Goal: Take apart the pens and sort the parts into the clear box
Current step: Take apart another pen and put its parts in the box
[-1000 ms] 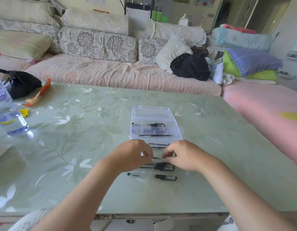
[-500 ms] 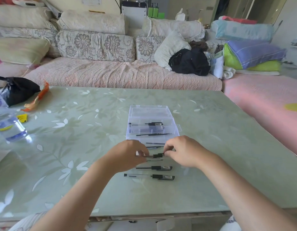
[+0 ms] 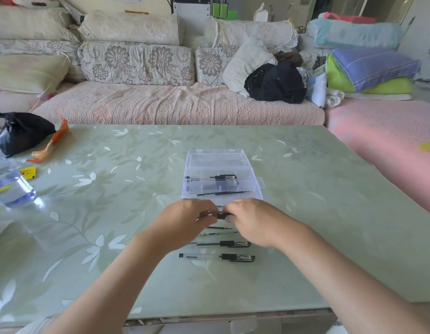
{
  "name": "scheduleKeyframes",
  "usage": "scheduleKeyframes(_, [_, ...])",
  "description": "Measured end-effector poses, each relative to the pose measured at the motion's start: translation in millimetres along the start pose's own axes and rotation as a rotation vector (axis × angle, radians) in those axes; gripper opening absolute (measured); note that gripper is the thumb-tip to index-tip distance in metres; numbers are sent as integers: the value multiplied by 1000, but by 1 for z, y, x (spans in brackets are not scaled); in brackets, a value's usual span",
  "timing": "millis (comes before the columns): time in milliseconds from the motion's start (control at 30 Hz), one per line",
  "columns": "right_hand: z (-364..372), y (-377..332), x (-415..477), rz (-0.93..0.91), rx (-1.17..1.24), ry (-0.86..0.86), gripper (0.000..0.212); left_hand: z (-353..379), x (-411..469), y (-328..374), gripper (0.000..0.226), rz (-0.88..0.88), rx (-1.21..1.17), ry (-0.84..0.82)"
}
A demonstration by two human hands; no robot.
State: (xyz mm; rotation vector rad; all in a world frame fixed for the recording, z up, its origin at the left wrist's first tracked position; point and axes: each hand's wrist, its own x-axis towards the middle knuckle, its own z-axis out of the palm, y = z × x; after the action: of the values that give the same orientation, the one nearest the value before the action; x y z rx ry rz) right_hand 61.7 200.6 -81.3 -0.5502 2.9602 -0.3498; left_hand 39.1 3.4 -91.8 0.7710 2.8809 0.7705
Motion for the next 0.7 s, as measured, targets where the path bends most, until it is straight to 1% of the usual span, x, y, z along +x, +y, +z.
scheduleKeyframes(100, [4,-3,-1,-4,-7,-22,22,0,0,1,9,8,12,4])
scheduleKeyframes(200, [5,-9,-2,-31,-26,-1,24,1,0,-1,6,-11,-3,-10])
scheduleKeyframes(367, [8,-11,-1,-63,-76,59,19,3,0,-2,5,-30,-43,-30])
scheduleKeyframes(500, [6,-13,-1,-46,-63,72,26,0,1,-4,5,-35,-49,-25])
scheduleKeyframes(600, [2,-14,-2,-36,7,47,24,-3,1,-4,8,-37,-55,-25])
scheduleKeyframes(700, [-4,-9,-5,33,38,16,28,-8,1,-8,12,-53,-11,-32])
